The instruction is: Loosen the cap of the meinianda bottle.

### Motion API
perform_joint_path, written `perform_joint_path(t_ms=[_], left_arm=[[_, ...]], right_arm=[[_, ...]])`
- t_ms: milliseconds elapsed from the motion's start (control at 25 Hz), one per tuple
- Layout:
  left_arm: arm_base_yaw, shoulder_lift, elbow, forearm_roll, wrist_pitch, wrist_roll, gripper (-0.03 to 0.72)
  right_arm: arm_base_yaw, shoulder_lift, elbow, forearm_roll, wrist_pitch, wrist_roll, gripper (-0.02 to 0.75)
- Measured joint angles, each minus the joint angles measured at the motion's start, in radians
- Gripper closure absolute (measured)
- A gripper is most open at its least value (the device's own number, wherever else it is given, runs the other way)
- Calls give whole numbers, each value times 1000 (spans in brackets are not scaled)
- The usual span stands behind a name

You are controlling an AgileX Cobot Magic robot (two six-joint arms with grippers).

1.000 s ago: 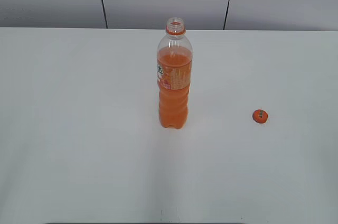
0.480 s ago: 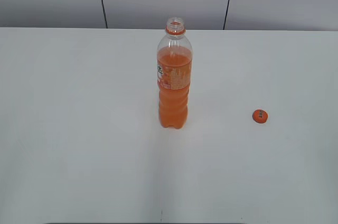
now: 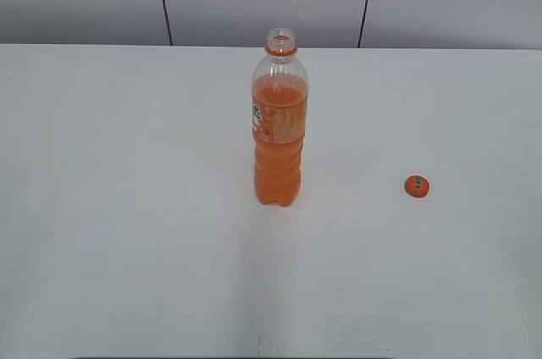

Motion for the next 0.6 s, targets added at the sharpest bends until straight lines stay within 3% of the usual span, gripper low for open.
perform_joint_path(t_ms=[600], left_arm=[[0,0,0,0,0,1,200]], right_arm=[[-16,0,0,0,-1,0,152]])
